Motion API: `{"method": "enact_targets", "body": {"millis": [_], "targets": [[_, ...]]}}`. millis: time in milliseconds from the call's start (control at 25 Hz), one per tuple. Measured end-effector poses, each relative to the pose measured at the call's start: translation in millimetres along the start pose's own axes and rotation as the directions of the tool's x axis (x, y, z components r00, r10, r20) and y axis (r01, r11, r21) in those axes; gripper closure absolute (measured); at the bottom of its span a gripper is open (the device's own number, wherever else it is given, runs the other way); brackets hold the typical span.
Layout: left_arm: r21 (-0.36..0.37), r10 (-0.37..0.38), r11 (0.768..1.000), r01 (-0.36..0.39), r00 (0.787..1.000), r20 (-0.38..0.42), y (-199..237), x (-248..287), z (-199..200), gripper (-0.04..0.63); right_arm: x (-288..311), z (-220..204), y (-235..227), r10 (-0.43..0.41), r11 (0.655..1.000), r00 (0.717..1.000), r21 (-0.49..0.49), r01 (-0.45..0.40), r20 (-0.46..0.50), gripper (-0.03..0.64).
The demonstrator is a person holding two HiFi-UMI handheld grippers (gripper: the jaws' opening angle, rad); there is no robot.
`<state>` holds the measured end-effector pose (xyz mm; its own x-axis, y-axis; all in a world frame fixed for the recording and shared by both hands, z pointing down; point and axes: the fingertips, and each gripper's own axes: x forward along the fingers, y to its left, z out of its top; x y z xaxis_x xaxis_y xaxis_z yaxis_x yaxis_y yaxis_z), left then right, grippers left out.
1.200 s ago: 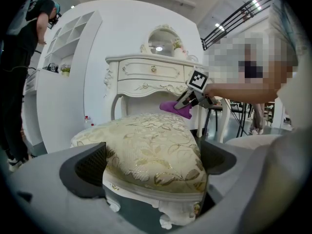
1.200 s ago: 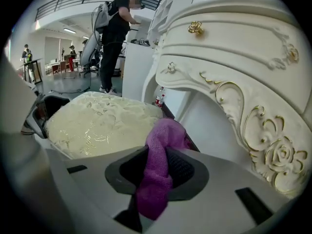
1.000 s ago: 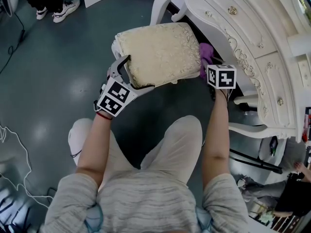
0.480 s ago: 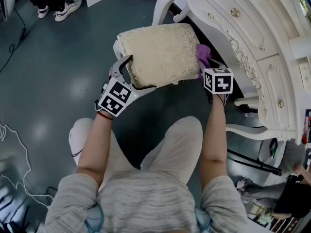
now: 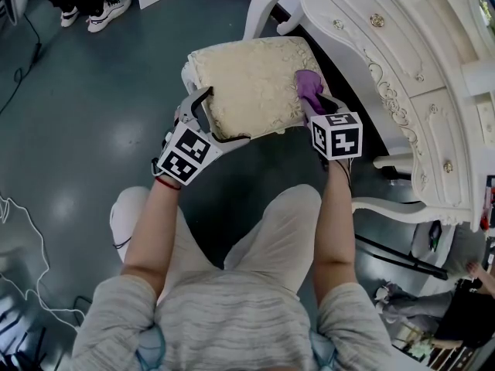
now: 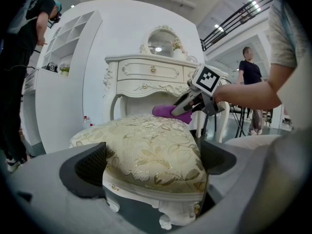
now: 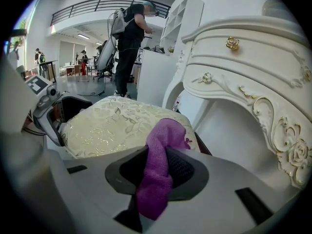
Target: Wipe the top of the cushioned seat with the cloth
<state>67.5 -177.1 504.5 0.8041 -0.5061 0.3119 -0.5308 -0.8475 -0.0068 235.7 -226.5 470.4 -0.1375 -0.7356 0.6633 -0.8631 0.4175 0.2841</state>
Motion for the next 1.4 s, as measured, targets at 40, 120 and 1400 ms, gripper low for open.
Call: {"method": "enact_targets", "body": {"millis": [40,120,1400], "targets": [[0.001,0.000,1.000,0.000,1.000,0.000,0.2,0.2,0.0,0.003,0.0,1.5,4.0,0.006,1.000,1.000,-0.004,-0.006,0.003,0.518],[0.001,0.000,1.000,0.000,1.000,0.001,0.2,0.5,0.0,0.003,-0.2,3.7,11.2,0.011,1.000,1.000,-0.019,-0.011,0.004,0.518],[-0.002,-0.011,1.000,0.011,1.000,0.017,0.2,-0.2,1.2,0.003,-17.3,48.7,168.2,0.431,0.888,0.902,-0.184,-0.422,0.008,0.518]]}}
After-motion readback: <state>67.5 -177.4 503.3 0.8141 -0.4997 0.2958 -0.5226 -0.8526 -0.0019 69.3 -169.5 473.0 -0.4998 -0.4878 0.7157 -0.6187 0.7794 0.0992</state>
